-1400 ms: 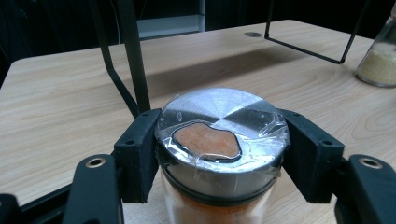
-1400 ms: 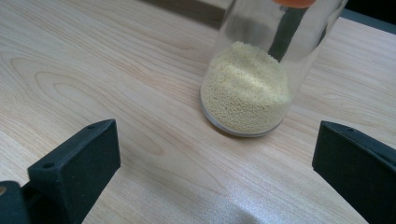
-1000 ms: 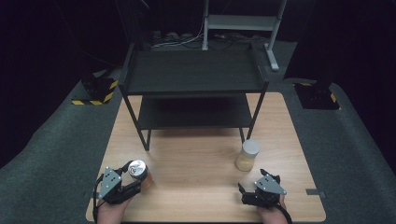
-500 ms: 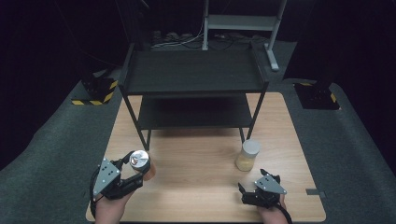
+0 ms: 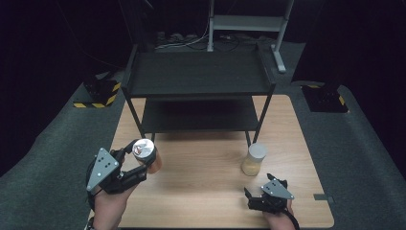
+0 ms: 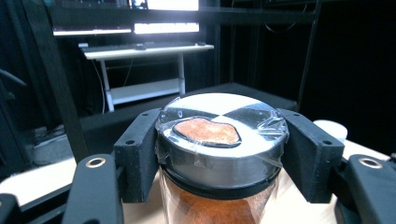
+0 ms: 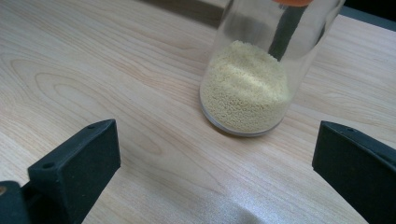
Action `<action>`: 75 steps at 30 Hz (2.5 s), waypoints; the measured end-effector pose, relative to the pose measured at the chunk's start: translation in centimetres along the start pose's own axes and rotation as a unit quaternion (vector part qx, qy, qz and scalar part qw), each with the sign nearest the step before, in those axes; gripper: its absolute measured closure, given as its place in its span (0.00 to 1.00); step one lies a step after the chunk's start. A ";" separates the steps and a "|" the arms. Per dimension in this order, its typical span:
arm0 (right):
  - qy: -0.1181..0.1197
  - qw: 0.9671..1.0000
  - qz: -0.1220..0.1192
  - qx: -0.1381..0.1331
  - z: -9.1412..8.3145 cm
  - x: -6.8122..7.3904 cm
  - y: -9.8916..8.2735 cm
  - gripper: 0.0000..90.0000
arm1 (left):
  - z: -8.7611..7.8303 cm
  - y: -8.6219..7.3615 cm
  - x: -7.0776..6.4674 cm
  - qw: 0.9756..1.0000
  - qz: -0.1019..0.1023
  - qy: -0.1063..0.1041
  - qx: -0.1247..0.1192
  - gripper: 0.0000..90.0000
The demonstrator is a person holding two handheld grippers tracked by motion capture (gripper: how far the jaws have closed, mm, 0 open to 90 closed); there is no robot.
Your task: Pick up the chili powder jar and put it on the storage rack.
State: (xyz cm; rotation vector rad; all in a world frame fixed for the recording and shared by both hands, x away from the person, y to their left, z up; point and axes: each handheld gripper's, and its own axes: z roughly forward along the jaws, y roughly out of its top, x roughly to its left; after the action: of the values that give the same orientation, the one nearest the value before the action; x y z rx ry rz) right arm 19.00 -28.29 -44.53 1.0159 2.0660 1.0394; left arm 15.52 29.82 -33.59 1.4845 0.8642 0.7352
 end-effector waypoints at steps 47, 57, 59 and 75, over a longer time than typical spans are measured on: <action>0.003 1.000 -0.003 -0.001 0.0 -0.1 0.0 0.00 | 8.5 11.6 1.1 0.996 0.007 0.013 -0.087 0.38; 0.004 1.000 -0.001 -0.003 0.0 -0.1 -0.1 0.00 | 11.8 12.1 1.2 0.994 0.002 0.028 -0.101 0.38; 0.005 1.000 -0.001 -0.002 0.0 -0.1 -0.1 0.00 | 12.4 12.2 1.1 0.994 0.009 0.033 -0.101 0.38; 0.007 1.000 0.002 -0.005 -0.1 -0.3 -0.2 0.00 | 16.3 12.8 1.4 0.994 0.007 0.047 -0.098 0.38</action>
State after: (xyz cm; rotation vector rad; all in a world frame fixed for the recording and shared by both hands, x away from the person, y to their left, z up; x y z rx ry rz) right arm 19.04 -28.61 -44.59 1.0118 2.0687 1.0598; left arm 31.30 22.27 -22.43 1.2910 0.8288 0.8811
